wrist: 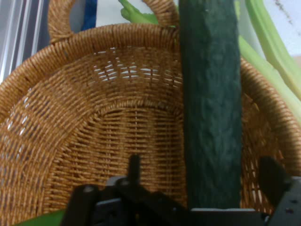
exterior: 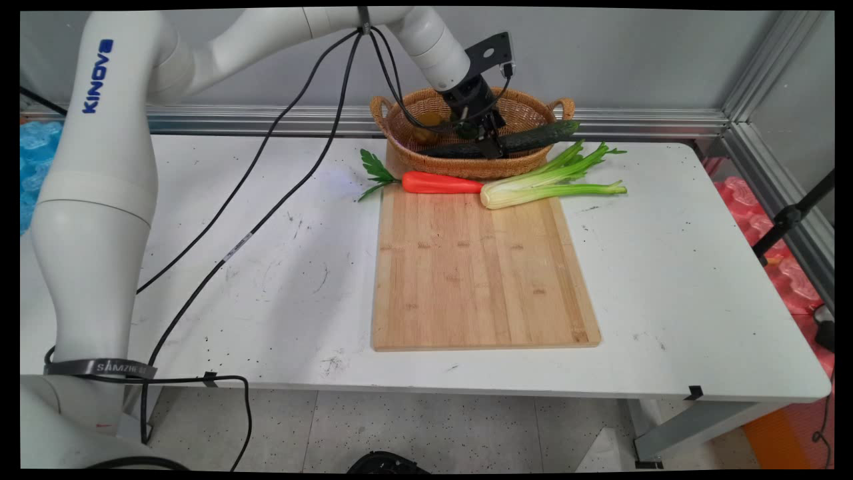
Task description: Pick up the cucumber from the vegetable basket, then place the picked object on the cutting board
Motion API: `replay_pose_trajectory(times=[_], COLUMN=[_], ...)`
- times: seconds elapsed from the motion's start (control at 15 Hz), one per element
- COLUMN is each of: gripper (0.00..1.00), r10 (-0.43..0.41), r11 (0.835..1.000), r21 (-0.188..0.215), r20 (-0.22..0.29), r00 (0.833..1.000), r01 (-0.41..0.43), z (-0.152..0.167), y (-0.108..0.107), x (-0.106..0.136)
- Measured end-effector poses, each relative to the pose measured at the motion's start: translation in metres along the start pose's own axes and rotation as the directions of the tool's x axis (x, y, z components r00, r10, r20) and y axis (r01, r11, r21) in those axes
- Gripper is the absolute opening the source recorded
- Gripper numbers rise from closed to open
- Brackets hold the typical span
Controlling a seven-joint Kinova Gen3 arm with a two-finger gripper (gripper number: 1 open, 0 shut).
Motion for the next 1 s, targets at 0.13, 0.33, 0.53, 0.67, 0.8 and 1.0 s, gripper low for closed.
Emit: replay_pose_trajectory(times=[0.13, 0.33, 0.53, 0.67, 0.8, 1.0], gripper=[0.00, 0.00, 0.00, 0.00, 0.00, 0.00], r10=[0.005, 0.011, 0.014, 0.015, 0.017, 0.021], r11=[1.000, 1.000, 1.000, 1.000, 1.000, 1.000], r21=[0.001, -0.002, -0.006, -0.007, -0.005, 0.000], r20=[-0.002, 0.000, 0.000, -0.002, -0.008, -0.023], r00=[1.000, 1.000, 1.000, 1.000, 1.000, 1.000], r01=[-0.005, -0.011, -0.014, -0.015, -0.017, -0.021], z=[0.005, 0.010, 0.012, 0.011, 0.006, -0.008], y=[-0.002, -0.003, -0.003, -0.003, -0.001, 0.004], x=[-0.001, -0.002, -0.002, 0.000, 0.006, 0.021])
